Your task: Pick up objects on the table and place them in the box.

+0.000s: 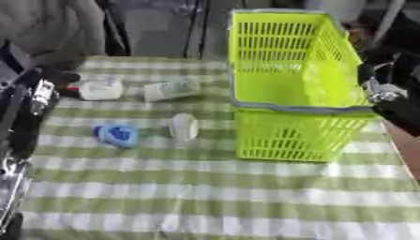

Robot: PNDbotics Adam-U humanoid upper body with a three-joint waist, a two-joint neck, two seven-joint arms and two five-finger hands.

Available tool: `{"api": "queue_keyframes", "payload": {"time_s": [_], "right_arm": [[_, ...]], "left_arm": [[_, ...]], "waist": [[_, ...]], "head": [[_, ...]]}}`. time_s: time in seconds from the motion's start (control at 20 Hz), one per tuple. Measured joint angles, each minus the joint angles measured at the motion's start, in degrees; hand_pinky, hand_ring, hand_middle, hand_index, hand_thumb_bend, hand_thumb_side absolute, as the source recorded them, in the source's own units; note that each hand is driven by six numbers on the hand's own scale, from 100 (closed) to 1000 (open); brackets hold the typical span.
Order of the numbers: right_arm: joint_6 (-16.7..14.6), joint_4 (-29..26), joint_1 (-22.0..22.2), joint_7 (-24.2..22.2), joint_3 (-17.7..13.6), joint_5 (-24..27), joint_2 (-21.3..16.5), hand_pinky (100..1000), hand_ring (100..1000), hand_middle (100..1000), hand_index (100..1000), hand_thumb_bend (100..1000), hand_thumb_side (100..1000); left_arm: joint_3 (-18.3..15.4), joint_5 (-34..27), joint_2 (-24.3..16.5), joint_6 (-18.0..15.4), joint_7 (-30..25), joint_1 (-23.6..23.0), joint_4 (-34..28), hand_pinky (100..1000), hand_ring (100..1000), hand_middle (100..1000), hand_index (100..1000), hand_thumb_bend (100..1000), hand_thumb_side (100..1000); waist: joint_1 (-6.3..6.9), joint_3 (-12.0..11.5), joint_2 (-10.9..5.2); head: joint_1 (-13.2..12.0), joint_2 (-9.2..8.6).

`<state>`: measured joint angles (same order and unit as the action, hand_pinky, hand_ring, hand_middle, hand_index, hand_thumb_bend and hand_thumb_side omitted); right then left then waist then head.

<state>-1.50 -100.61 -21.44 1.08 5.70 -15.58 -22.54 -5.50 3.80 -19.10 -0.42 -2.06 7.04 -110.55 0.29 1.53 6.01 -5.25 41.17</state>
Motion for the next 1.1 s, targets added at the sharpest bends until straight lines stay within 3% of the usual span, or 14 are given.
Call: {"api": "queue_keyframes", "payload": {"time_s": [1.1], "right_arm": [[-0.1, 0.0, 0.0, 0.1, -0.3, 0.0, -0.1, 563, 554, 626, 796, 228, 553]], "left_arm": [[0.1, 0.7, -0.1, 0.2, -0.2, 0.0, 0.0, 655, 768, 746, 791, 272, 851]], "waist": [[-0.04, -0.2, 0.0]], "head": [[0.0, -0.03]]}}
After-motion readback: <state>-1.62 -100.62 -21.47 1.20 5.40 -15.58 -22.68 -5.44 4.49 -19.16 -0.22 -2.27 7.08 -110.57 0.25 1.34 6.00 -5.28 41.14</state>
